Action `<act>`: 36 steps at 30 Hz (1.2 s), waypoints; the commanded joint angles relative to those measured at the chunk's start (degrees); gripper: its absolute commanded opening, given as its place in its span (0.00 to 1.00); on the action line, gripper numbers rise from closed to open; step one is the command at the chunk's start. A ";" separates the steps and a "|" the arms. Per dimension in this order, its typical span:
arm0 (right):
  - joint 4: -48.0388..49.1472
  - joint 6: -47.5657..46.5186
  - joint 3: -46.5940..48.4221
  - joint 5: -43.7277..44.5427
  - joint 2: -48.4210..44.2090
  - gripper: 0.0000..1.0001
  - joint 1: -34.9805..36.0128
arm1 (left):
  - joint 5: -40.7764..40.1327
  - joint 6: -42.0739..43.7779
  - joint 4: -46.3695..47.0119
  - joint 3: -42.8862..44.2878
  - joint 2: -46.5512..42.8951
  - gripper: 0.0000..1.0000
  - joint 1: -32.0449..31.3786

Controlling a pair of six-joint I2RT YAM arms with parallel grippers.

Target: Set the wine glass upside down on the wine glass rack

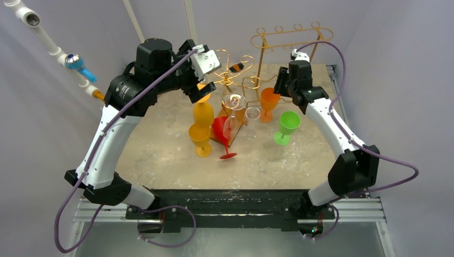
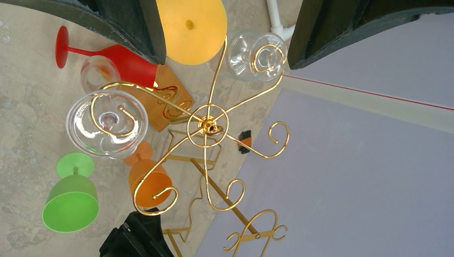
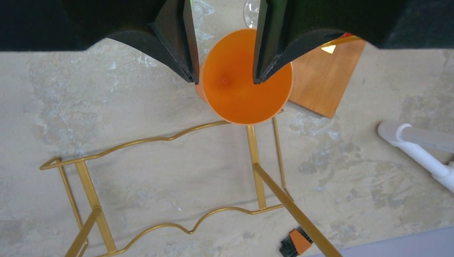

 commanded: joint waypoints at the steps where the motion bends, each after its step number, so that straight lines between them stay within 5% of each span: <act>1: -0.07 -0.82 -0.12 2.49 2.36 0.49 -0.29 | -14.92 -7.27 -6.94 -0.28 -1.11 0.91 0.24; 13: 1.44 0.38 -0.73 1.65 8.18 0.40 -0.94 | -14.04 -7.22 -6.74 -0.49 -1.33 0.93 0.23; 15: 1.34 0.54 -1.01 1.49 8.21 0.31 -1.07 | -13.19 -7.39 -6.54 -0.71 -1.30 0.93 0.27; 18: 1.12 1.08 -1.30 1.64 6.07 0.00 -1.15 | -11.39 -7.53 -6.36 -0.89 -1.00 0.93 0.25; 30: -6.31 0.86 2.59 4.02 -20.10 0.00 -1.18 | 0.47 -11.78 -0.69 -1.84 0.20 0.92 0.24; 36: -4.36 0.82 4.73 -3.08 -33.37 0.00 -1.12 | 6.91 -15.37 4.27 -2.02 0.21 0.93 0.31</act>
